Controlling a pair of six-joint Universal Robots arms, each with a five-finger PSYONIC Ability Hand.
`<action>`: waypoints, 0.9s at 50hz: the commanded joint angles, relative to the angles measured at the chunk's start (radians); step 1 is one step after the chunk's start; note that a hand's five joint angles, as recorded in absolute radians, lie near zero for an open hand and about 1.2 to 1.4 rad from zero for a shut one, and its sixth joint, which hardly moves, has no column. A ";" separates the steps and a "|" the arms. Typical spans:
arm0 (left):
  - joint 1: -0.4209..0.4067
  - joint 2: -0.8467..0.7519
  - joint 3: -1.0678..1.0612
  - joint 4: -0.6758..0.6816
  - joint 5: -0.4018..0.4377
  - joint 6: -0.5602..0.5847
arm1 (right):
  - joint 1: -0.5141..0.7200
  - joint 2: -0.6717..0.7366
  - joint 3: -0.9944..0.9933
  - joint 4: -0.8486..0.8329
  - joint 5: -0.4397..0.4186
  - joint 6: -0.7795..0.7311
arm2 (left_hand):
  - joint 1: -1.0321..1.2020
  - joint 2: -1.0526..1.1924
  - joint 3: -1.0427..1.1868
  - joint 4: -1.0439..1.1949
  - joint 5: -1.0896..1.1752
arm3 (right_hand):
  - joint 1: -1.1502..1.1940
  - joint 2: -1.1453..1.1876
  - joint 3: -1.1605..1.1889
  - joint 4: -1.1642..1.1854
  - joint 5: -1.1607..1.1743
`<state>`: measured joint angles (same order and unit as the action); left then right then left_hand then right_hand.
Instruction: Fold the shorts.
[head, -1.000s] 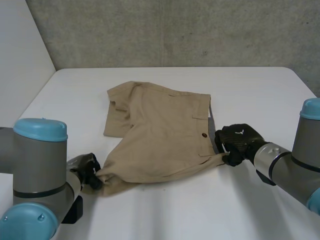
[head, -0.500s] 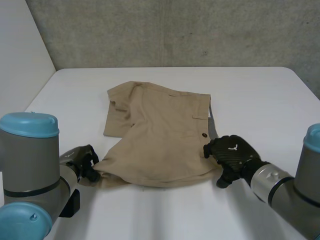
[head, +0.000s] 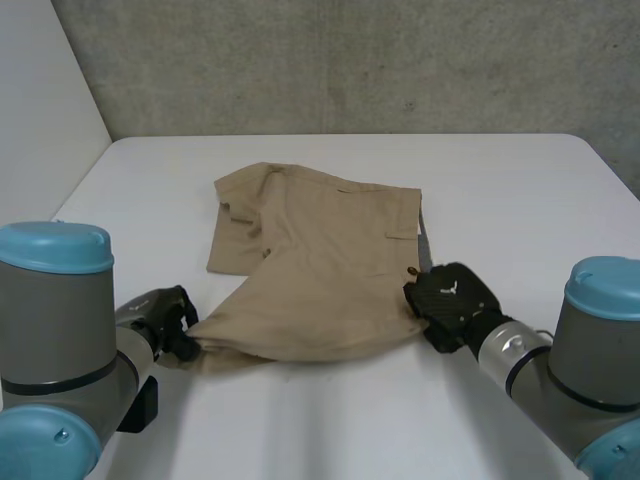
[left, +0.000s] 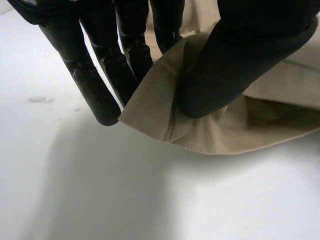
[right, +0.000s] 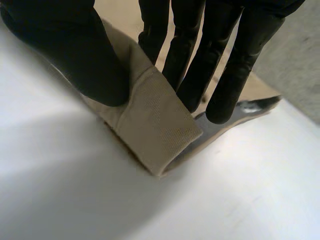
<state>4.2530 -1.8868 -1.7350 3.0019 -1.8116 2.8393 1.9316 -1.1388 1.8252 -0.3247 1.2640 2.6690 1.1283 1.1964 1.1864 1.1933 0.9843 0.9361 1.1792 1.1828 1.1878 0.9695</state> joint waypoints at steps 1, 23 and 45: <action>-0.005 0.090 0.025 -0.008 0.080 0.283 | -0.005 -0.168 -0.067 0.001 0.014 0.012 | 0.268 0.200 0.210 0.203 0.237 | 0.460 0.217 0.213 0.208 0.252; -0.028 0.304 0.201 -0.195 0.132 0.954 | 0.004 -0.222 -0.491 0.783 0.080 -0.253 | 0.268 0.200 0.210 0.203 0.237 | 0.460 0.217 0.213 0.208 0.252; -0.062 -0.296 0.639 0.031 -0.029 0.963 | 0.007 0.120 -0.599 0.593 0.173 -0.253 | 0.268 0.200 0.210 0.203 0.237 | 0.460 0.217 0.213 0.208 0.252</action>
<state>4.1964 -2.0587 -1.3069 2.9515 -1.8209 3.8023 1.9392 -1.0688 1.2962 0.3992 1.4318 2.4096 1.1282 1.1975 1.1880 1.1973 0.9843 0.9731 1.1792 1.1830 1.1917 0.9733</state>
